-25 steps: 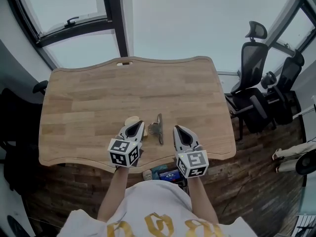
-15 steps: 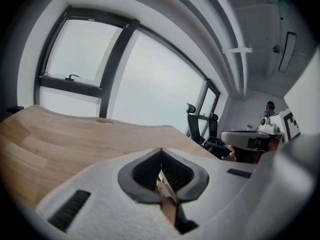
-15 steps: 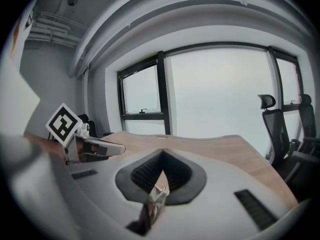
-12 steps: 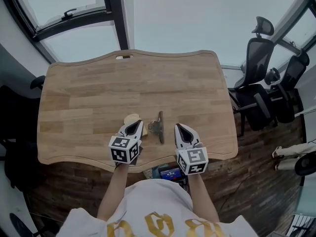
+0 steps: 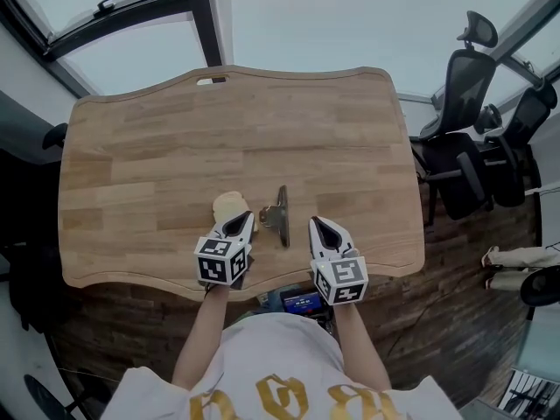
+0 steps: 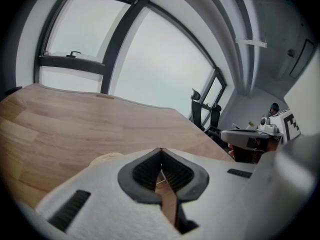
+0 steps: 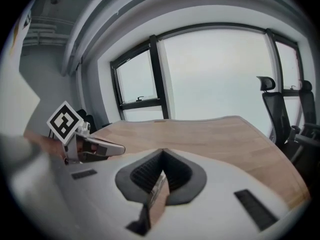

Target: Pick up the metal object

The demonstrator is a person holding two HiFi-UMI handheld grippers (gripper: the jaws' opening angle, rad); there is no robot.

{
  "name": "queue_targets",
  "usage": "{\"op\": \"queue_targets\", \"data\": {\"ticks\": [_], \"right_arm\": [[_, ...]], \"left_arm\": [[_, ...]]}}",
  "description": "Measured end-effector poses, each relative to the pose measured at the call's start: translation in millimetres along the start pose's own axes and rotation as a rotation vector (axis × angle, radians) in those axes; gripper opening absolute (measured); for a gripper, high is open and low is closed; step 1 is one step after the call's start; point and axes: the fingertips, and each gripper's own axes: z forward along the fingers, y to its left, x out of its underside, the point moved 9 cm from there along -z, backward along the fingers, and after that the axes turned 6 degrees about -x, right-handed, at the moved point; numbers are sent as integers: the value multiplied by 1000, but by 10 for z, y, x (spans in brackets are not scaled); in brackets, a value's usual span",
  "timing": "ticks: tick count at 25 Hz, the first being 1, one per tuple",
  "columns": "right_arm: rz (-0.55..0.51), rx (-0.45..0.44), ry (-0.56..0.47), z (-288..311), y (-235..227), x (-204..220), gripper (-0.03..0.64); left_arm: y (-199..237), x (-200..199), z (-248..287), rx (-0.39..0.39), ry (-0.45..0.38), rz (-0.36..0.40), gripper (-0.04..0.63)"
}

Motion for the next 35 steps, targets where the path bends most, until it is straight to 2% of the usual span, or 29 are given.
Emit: {"op": "queue_targets", "data": {"ticks": [9, 14, 17, 20, 27, 35], "right_arm": [[22, -14, 74, 246, -103, 157, 11], [47, -28, 108, 324, -126, 225, 11], [49, -37, 123, 379, -138, 259, 11], [53, -41, 137, 423, -151, 282, 11], [59, -44, 169, 449, -230, 339, 11], [73, -57, 169, 479, -317, 353, 11]], "left_arm": [[42, 189, 230, 17, 92, -45, 18], [9, 296, 347, 75, 169, -89, 20], [6, 338, 414, 96, 193, -135, 89], [15, 358, 481, 118, 200, -190, 97], [13, 417, 609, 119, 251, -228, 110], [-17, 470, 775, 101, 330, -236, 114]]}}
